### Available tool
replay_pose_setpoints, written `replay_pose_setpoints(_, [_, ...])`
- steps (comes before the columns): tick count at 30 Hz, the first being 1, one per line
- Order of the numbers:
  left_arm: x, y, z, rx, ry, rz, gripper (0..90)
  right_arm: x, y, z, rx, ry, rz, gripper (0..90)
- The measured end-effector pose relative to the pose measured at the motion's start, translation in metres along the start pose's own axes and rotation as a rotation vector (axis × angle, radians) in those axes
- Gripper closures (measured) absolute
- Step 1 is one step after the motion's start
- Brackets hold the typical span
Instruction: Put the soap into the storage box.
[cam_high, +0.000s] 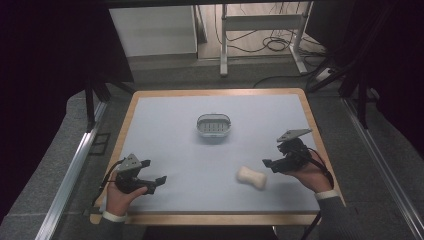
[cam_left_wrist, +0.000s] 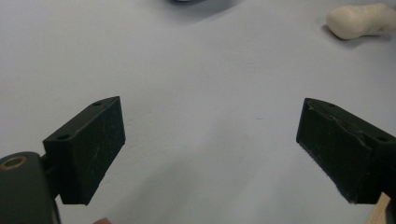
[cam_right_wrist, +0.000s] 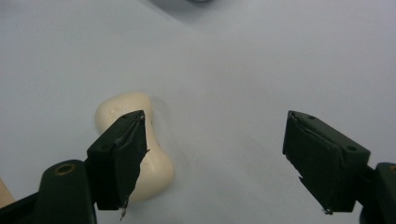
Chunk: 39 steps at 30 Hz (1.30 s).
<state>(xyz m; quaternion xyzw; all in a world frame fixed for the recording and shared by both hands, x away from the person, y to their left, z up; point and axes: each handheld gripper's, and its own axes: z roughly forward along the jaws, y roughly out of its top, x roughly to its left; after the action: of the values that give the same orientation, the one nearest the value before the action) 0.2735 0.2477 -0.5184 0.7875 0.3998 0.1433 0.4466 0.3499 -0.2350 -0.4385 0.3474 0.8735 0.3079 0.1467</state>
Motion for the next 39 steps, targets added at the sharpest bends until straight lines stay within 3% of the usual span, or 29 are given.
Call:
replay_pose_setpoints(6, [0.0, 0.0, 0.0, 0.0, -0.003, 0.0, 8.4, 0.006, 0.005, 0.003, 0.03, 0.011, -0.051, 22.7])
replay_pose_setpoints(13, [0.0, 0.0, 0.001, 0.002, -0.006, -0.001, 8.4, 0.014, 0.008, 0.01, 0.062, 0.032, -0.078, 23.1])
replay_pose_setpoints(23, [0.0, 0.0, 0.0, 0.001, -0.006, 0.0, 8.4, 0.031, 0.011, 0.024, 0.15, 0.06, -0.148, 23.6])
replay_pose_setpoints(39, [-0.001, 0.0, 0.001, 0.007, -0.009, 0.004, 8.4, 0.043, 0.013, 0.047, 0.229, 0.103, -0.163, 27.3])
